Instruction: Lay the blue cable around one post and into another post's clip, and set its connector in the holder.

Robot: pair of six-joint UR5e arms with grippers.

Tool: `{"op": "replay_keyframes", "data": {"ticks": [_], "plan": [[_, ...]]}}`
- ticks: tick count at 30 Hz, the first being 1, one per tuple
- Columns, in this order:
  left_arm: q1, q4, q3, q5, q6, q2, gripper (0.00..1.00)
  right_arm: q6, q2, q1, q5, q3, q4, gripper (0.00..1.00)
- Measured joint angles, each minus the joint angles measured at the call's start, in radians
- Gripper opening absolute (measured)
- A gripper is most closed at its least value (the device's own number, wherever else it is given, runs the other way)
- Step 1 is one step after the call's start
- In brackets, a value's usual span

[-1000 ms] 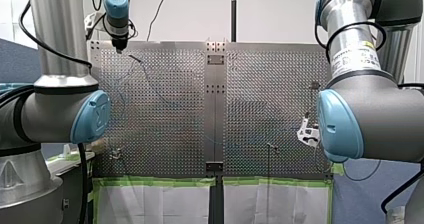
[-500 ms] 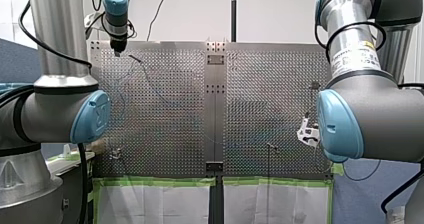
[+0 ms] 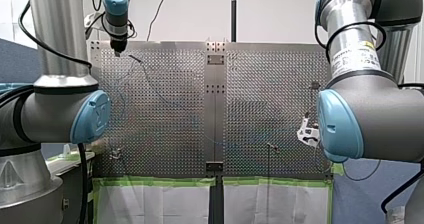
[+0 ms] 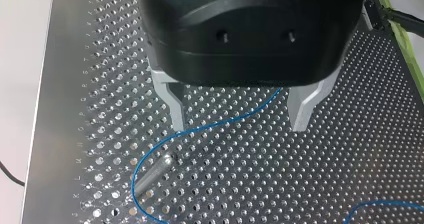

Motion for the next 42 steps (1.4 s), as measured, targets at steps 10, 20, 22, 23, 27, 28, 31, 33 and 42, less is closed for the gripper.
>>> {"op": "replay_keyframes", "data": {"ticks": [10, 20, 22, 23, 27, 28, 31, 33, 42], "plan": [[-0.001, 0.0, 0.0, -0.001, -0.005, 0.0, 1.0, 0.001, 0.0, 0.0, 0.0, 0.0, 0.0, 0.0], [-0.001, -0.001, 0.0, -0.001, -0.007, 0.0, 1.0, 0.001, 0.0, 0.0, 0.0, 0.0, 0.0, 0.0], [-0.001, -0.001, 0.0, -0.001, -0.008, 0.0, 1.0, 0.001, 0.0, 0.0, 0.0, 0.0, 0.0, 0.0], [-0.001, -0.001, 0.0, 0.0, -0.008, 0.0, 1.0, 0.001, 0.0, 0.0, 0.0, 0.0, 0.0, 0.0], [-0.001, -0.001, 0.0, -0.001, -0.009, 0.002, 1.0, 0.001, 0.0, 0.0, 0.0, 0.0, 0.001, 0.0], [-0.001, -0.001, 0.0, -0.001, -0.009, 0.002, 1.0, 0.001, 0.0, 0.0, 0.0, 0.0, 0.001, 0.0], [-0.001, -0.001, 0.0, -0.001, -0.012, 0.003, 1.0, 0.0, 0.0, 0.0, 0.0, 0.0, 0.001, 0.0], [-0.001, -0.001, 0.0, -0.001, -0.013, 0.003, 1.0, -0.001, 0.0, 0.0, -0.001, 0.0, 0.001, 0.0], [-0.009, 0.05, -0.05, 0.053, -0.068, 0.056, 1.0, -0.007, 0.0, 0.0, -0.001, 0.0, 0.004, 0.0]]}}
